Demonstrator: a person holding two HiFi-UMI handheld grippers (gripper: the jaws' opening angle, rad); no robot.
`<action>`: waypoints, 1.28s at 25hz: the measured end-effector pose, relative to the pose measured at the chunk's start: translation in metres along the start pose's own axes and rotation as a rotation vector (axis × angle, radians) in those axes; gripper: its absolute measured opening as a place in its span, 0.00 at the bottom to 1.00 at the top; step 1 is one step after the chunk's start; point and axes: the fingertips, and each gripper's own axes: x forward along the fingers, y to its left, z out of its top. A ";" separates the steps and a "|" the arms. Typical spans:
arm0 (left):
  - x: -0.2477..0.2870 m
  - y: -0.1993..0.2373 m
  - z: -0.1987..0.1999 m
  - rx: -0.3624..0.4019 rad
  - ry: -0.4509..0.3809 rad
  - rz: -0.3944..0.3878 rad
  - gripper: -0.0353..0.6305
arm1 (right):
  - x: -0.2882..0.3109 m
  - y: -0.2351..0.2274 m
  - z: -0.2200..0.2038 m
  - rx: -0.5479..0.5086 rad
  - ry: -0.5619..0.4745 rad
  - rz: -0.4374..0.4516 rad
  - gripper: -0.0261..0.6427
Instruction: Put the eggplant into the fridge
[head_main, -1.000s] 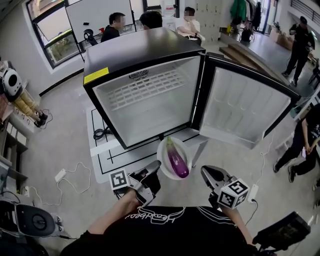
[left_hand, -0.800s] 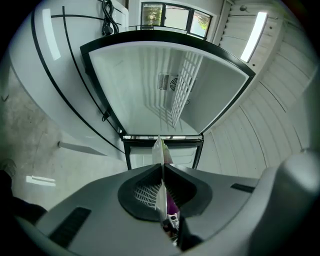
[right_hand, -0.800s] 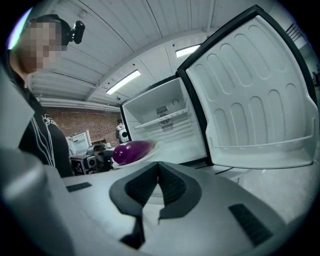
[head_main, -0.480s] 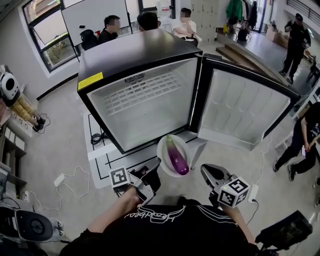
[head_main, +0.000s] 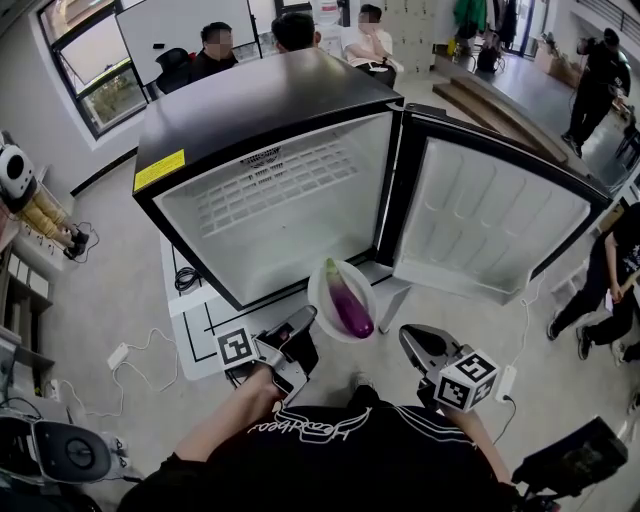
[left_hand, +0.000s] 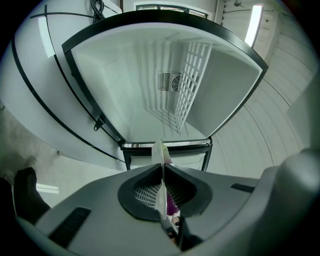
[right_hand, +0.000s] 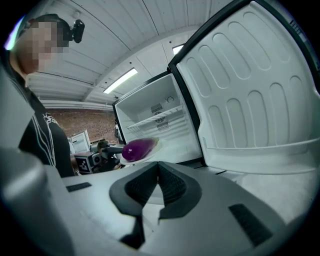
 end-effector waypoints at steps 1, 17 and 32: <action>0.003 0.000 0.003 0.000 -0.007 -0.002 0.09 | 0.002 -0.002 -0.001 0.001 0.009 0.005 0.05; 0.049 -0.009 0.066 0.076 -0.164 0.006 0.09 | 0.038 -0.032 0.000 0.006 0.077 0.072 0.05; 0.092 0.023 0.135 0.195 -0.261 0.100 0.09 | 0.061 -0.058 -0.011 0.010 0.138 0.111 0.05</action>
